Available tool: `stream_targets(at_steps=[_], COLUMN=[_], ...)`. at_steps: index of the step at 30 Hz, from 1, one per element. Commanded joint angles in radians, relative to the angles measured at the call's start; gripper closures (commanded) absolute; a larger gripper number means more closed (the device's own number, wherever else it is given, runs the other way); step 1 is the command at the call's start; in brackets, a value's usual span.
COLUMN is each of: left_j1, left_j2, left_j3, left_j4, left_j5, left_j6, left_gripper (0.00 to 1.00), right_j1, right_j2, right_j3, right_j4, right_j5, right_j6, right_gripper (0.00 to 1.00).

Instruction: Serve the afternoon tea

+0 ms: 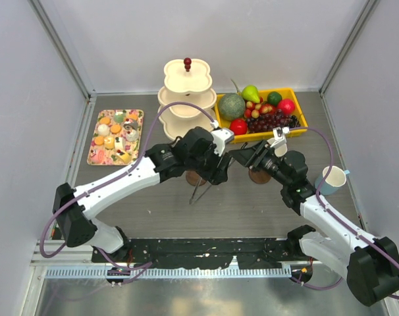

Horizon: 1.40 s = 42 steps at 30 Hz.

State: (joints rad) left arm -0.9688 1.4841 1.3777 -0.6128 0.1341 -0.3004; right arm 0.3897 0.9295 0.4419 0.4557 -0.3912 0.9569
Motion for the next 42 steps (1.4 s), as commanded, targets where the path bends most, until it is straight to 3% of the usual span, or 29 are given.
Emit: stream_targets(at_steps=[1,5,8,14,19,30,38,42], left_j1=[-0.005,-0.005,-0.005,-0.005,-0.005,-0.045,-0.103,-0.116], left_j2=[-0.091,-0.169,-0.261,-0.451,-0.535,-0.413,-0.318,-0.300], left_j3=[-0.051,-0.132,-0.254,-0.509,-0.623,-0.626,-0.583,-0.580], left_j4=[0.117,0.189,0.295,0.539,0.639,0.703,0.700,0.726], left_j5=[-0.050,-0.115,-0.186,-0.217,-0.197,-0.139,-0.287,-0.323], left_j6=[0.001,0.013,0.056,0.205,0.267,0.253,0.241,0.210], left_gripper=[0.34,0.19,0.01,0.01,0.01,0.01,0.01,0.10], right_j1=[0.005,0.000,0.000,-0.006,-0.008,-0.008,-0.008,-0.009], right_j2=[-0.015,-0.032,-0.032,-0.040,-0.050,-0.037,-0.060,-0.058], right_j3=[-0.005,0.001,0.015,0.027,0.023,0.043,0.034,0.029], right_j4=[0.055,0.022,0.002,-0.037,-0.046,-0.060,-0.069,-0.071], right_j5=[0.000,0.023,0.028,0.032,0.034,0.045,0.063,0.066], right_j6=[0.019,0.016,0.011,0.011,0.011,0.016,0.023,0.034], right_gripper=[0.73,0.76,0.77,0.78,0.78,0.78,0.78,0.78])
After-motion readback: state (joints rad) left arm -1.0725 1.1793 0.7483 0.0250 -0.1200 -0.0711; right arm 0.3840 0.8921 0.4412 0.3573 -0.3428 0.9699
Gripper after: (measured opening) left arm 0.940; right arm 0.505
